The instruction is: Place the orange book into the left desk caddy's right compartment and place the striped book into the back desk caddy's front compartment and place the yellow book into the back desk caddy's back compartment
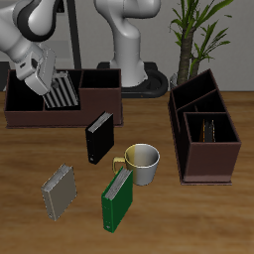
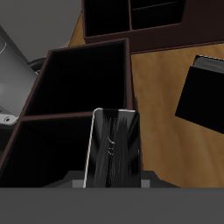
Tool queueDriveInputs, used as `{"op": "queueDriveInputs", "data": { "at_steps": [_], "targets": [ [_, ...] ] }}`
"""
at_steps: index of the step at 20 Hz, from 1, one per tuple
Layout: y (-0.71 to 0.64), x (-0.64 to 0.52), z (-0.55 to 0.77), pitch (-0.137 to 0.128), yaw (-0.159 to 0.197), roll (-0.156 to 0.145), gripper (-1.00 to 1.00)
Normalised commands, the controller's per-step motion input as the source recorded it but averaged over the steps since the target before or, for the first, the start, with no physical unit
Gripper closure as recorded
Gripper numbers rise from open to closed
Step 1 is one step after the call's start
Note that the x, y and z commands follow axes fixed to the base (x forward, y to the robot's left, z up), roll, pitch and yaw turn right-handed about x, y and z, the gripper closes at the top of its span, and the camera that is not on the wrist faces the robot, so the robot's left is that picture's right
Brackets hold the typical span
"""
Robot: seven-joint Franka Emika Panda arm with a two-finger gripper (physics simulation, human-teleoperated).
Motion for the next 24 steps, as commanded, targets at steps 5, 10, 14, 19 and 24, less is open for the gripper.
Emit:
{"op": "queueDriveInputs", "data": {
  "at_steps": [5,10,14,19,24],
  "targets": [
    [0.10,-0.01,-0.23,0.076,-0.031,-0.010,1.00],
    [0.07,-0.02,-0.18,0.080,-0.030,-0.025,1.00],
    [0.01,-0.01,-0.07,0.078,-0.054,-0.071,-1.00],
    [0.04,-0.04,0.03,0.016,-0.012,-0.006,-1.00],
    [0.06,-0.04,0.25,-0.045,-0.011,0.004,-1.00]
  ]
}}
